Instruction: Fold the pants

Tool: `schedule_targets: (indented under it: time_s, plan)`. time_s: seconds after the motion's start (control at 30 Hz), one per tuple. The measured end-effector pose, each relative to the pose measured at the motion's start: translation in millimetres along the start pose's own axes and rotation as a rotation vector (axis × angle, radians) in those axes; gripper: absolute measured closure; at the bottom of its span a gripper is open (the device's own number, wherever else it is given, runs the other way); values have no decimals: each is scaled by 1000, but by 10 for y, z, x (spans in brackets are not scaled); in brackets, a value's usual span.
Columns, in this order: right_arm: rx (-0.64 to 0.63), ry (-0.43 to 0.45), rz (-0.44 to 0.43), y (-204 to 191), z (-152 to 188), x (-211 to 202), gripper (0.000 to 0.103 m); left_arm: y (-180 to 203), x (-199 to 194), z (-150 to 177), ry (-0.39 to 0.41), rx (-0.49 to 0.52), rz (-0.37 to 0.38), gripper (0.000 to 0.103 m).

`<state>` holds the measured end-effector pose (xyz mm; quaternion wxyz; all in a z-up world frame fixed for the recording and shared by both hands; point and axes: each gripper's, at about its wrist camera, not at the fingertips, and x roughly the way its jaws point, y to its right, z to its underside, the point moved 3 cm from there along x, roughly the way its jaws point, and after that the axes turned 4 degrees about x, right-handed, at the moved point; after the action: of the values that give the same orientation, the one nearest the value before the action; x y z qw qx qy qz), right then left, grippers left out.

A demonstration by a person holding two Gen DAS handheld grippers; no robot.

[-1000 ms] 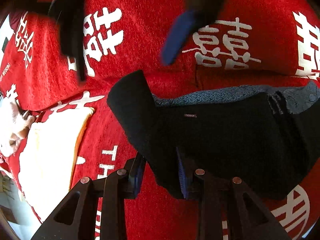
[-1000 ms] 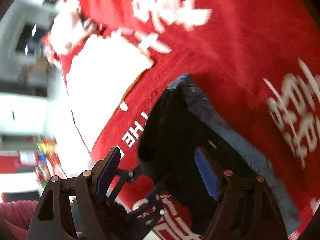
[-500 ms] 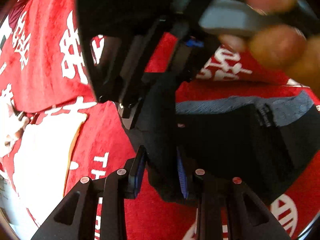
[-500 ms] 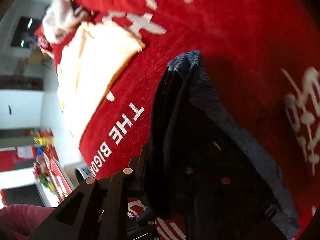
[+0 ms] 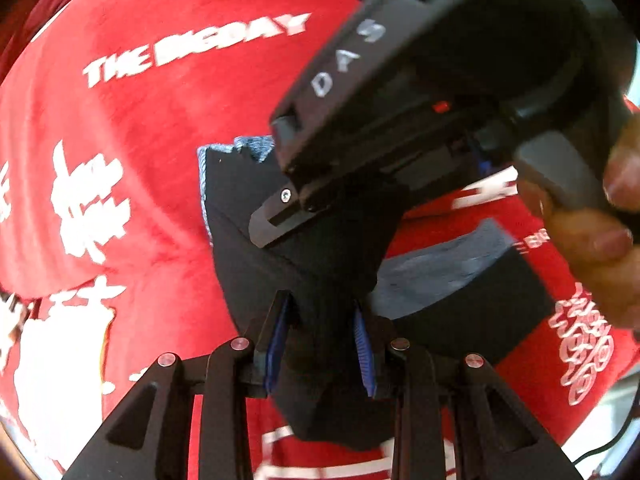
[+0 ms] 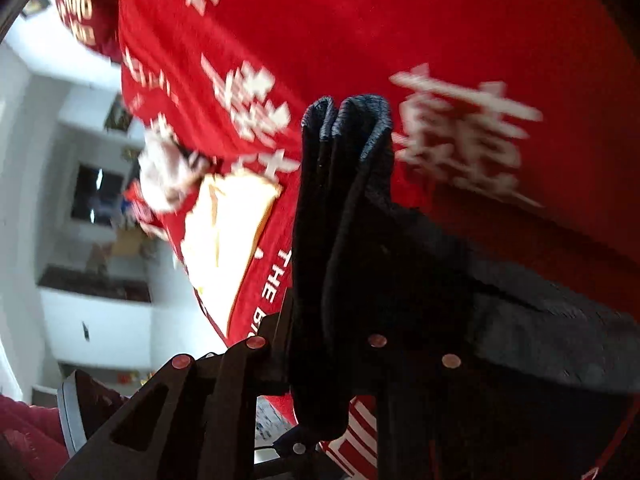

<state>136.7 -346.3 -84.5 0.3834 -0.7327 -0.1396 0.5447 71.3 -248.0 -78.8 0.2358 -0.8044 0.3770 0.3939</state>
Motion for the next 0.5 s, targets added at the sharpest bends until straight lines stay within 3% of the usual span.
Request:
schedule_targets:
  time_s: [0.17,0.3,0.5]
  plan:
    - [104,135,-26,591,298,-720,83,815,58,-279,-4,117,96,72]
    - [214,204,-33,1244,672,-1143,83,1438,225,-250,-41,221,138,72]
    - [356,235,-24,1946,1125,-1193,83,2005,554,6,-126,314,168,72]
